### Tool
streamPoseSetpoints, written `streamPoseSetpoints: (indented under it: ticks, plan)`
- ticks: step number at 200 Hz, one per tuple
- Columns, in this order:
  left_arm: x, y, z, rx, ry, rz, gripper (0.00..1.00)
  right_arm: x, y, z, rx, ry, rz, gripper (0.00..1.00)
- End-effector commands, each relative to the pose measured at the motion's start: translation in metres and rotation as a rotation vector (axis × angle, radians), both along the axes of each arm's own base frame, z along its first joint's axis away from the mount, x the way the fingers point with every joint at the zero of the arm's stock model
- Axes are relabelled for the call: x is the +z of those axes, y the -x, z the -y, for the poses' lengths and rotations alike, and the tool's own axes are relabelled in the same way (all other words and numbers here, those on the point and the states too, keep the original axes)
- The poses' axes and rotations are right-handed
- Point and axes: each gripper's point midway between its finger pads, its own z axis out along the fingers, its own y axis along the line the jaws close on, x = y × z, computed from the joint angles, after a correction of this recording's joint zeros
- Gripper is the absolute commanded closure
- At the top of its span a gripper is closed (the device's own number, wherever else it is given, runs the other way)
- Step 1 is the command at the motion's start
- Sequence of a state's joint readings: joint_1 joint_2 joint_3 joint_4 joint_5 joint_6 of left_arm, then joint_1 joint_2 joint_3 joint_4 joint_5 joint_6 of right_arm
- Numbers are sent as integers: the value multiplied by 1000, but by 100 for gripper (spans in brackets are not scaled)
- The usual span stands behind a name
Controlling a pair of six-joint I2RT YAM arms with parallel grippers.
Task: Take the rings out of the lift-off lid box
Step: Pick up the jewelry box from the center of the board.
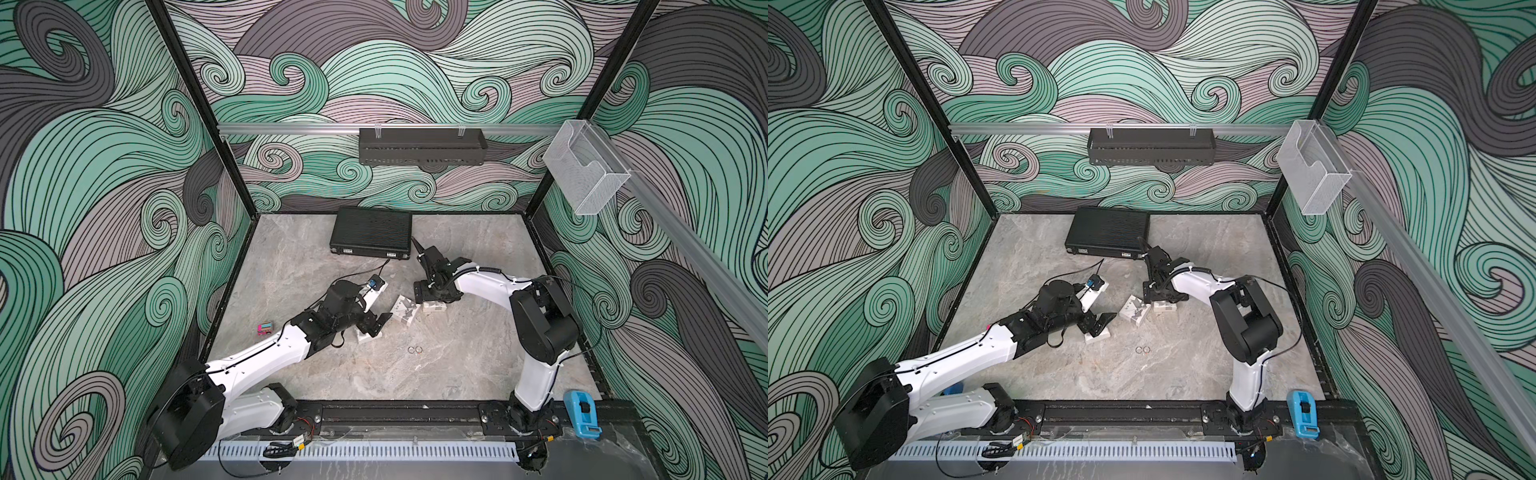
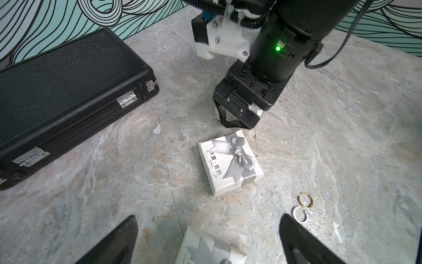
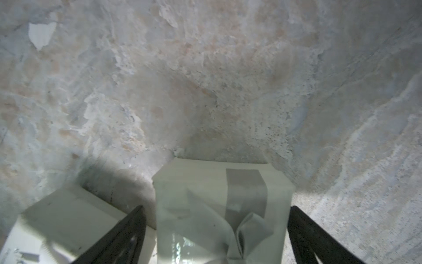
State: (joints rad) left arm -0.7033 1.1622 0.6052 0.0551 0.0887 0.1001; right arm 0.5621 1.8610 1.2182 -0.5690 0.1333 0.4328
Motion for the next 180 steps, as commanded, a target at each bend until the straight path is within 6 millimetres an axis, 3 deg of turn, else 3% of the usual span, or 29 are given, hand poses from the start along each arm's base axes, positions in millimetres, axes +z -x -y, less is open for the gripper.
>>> streamPoseSetpoints:
  ticks: [1,68,114,180]
  plan:
    - [2,-1,1,11,9,6,3,-2,-2,9,-45,49,2,10]
    - [3,-1,-2,18,6,14,3,-9,0,8,-54,45,-11,21]
    - [4,-1,-5,28,-2,22,3,2,-4,12,-49,47,19,23]
    - [10,-3,-14,62,-23,50,3,23,-28,59,-100,23,52,25]
